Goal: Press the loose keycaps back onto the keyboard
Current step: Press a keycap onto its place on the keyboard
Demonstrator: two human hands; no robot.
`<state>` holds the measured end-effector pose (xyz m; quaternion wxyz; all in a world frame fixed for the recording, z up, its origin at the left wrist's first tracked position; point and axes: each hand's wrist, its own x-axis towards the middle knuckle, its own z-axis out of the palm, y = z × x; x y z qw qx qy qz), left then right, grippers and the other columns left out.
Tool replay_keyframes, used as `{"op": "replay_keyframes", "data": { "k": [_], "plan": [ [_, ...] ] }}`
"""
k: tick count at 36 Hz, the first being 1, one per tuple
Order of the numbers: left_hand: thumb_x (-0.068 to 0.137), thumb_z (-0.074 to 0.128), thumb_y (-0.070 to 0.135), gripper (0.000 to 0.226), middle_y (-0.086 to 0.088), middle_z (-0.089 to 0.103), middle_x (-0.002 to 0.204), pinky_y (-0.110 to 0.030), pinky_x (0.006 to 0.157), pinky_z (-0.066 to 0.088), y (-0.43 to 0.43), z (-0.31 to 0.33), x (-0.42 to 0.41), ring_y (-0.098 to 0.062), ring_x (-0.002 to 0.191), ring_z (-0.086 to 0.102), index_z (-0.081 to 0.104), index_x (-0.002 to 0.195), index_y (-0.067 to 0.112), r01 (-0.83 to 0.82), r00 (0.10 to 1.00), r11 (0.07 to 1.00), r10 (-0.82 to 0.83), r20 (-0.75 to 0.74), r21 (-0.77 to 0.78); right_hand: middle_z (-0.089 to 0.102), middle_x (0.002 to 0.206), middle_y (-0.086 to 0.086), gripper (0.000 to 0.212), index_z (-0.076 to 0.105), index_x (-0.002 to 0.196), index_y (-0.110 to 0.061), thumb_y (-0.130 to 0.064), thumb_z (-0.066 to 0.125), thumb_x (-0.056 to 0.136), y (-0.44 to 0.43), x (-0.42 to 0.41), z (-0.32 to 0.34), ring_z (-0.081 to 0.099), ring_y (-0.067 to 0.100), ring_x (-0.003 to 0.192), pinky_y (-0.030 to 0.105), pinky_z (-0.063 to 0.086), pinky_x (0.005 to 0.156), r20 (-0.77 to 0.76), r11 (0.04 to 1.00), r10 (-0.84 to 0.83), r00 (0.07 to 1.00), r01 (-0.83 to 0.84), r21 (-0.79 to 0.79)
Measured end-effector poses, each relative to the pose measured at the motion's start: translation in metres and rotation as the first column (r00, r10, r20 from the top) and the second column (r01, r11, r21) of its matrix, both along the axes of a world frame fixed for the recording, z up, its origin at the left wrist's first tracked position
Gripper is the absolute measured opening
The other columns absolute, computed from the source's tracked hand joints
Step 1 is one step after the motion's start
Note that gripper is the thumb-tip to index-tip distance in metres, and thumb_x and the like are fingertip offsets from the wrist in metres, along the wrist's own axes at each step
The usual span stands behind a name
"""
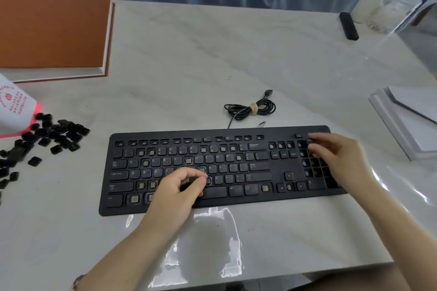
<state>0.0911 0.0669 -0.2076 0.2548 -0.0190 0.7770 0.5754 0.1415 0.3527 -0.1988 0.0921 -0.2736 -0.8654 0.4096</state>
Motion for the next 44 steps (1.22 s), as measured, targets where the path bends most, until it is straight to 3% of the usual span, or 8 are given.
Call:
{"op": "replay_keyframes", "data": {
  "k": [4, 13, 20, 23, 26, 31, 38, 44],
  "plan": [
    [0.090, 0.058, 0.015, 0.013, 0.015, 0.055, 0.054, -0.022, 0.057, 0.034, -0.003, 0.000, 0.000, 0.003, 0.045, 0.045, 0.068, 0.085, 0.022, -0.007, 1.000, 1.000, 0.007, -0.001, -0.023, 0.057, 0.103, 0.000, 0.020, 0.070, 0.099, -0.009, -0.002, 0.066, 0.081, 0.006, -0.007, -0.022, 0.053, 0.024, 0.099, 0.028, 0.039, 0.093, 0.003, 0.983, 0.086, 0.996, -0.085, 0.164],
    [0.090, 0.057, 0.014, 0.015, 0.017, 0.056, 0.055, -0.025, 0.061, 0.034, -0.004, 0.000, 0.002, 0.002, 0.046, 0.043, 0.068, 0.085, 0.024, -0.017, 1.000, 1.000, 0.017, 0.013, -0.024, 0.051, 0.105, -0.001, 0.030, 0.065, 0.095, -0.025, -0.001, 0.069, 0.078, 0.013, -0.007, -0.035, 0.048, 0.028, 0.110, 0.036, 0.033, 0.100, -0.085, 0.986, 0.119, 0.989, -0.108, 0.128],
    [0.094, 0.046, -0.001, 0.021, 0.003, 0.048, 0.059, -0.015, 0.041, 0.027, -0.002, 0.008, 0.002, -0.006, 0.040, 0.029, 0.065, 0.092, 0.007, -0.089, 0.984, 0.990, 0.071, 0.164, 0.105, 0.049, 0.102, -0.007, 0.034, 0.062, 0.105, -0.021, -0.001, 0.068, 0.079, 0.016, -0.006, -0.042, 0.047, 0.021, 0.103, 0.028, 0.033, 0.094, -0.134, 0.990, 0.112, 0.985, -0.098, 0.101],
    [0.094, 0.038, -0.008, 0.027, -0.004, 0.046, 0.062, -0.015, 0.038, 0.023, 0.000, 0.012, 0.001, -0.007, 0.041, 0.027, 0.065, 0.095, 0.000, -0.182, 0.944, 0.962, 0.114, 0.310, 0.202, 0.051, 0.104, -0.014, 0.032, 0.063, 0.109, -0.018, -0.004, 0.068, 0.080, 0.015, 0.000, -0.054, 0.046, 0.019, 0.090, 0.020, 0.035, 0.088, -0.211, 0.959, 0.137, 0.968, -0.076, 0.273],
    [0.093, 0.034, -0.011, 0.033, -0.007, 0.050, 0.068, -0.016, 0.039, 0.024, 0.001, 0.015, 0.000, -0.007, 0.042, 0.031, 0.064, 0.100, -0.001, -0.247, 0.909, 0.932, 0.129, 0.396, 0.264, 0.060, 0.106, 0.006, 0.022, 0.071, 0.102, -0.010, -0.003, 0.066, 0.082, 0.011, 0.005, -0.060, 0.042, 0.012, 0.088, 0.009, 0.032, 0.086, -0.238, 0.886, 0.174, 0.956, -0.046, 0.462],
    [0.096, 0.041, -0.004, 0.028, -0.001, 0.058, 0.067, -0.015, 0.042, 0.026, 0.004, 0.014, 0.001, -0.005, 0.044, 0.032, 0.064, 0.106, 0.009, -0.150, 0.940, 0.954, 0.056, 0.337, 0.259, 0.063, 0.108, 0.012, 0.022, 0.071, 0.103, -0.007, -0.004, 0.062, 0.084, 0.005, 0.007, -0.060, 0.044, 0.017, 0.091, 0.019, 0.033, 0.084, -0.232, 0.856, 0.193, 0.953, -0.048, 0.514],
    [0.095, 0.046, 0.001, 0.021, 0.001, 0.061, 0.067, -0.014, 0.042, 0.031, 0.011, 0.016, 0.001, -0.005, 0.044, 0.031, 0.062, 0.108, 0.008, -0.065, 0.964, 0.957, -0.013, 0.266, 0.281, 0.062, 0.107, 0.007, 0.022, 0.071, 0.103, -0.011, -0.005, 0.064, 0.083, 0.008, 0.005, -0.061, 0.042, 0.010, 0.090, 0.003, 0.027, 0.089, -0.273, 0.909, 0.133, 0.953, -0.008, 0.416],
    [0.093, 0.051, 0.002, 0.018, 0.002, 0.069, 0.073, -0.015, 0.046, 0.034, 0.012, 0.018, 0.004, -0.006, 0.044, 0.031, 0.059, 0.106, 0.012, 0.051, 0.988, 0.968, -0.085, 0.132, 0.245, 0.064, 0.106, 0.013, 0.032, 0.072, 0.102, -0.005, -0.022, 0.048, 0.089, 0.007, 0.007, -0.058, 0.048, 0.022, 0.096, 0.018, 0.036, 0.089, -0.230, 0.816, 0.242, 0.943, -0.069, 0.574]
  ]
}}
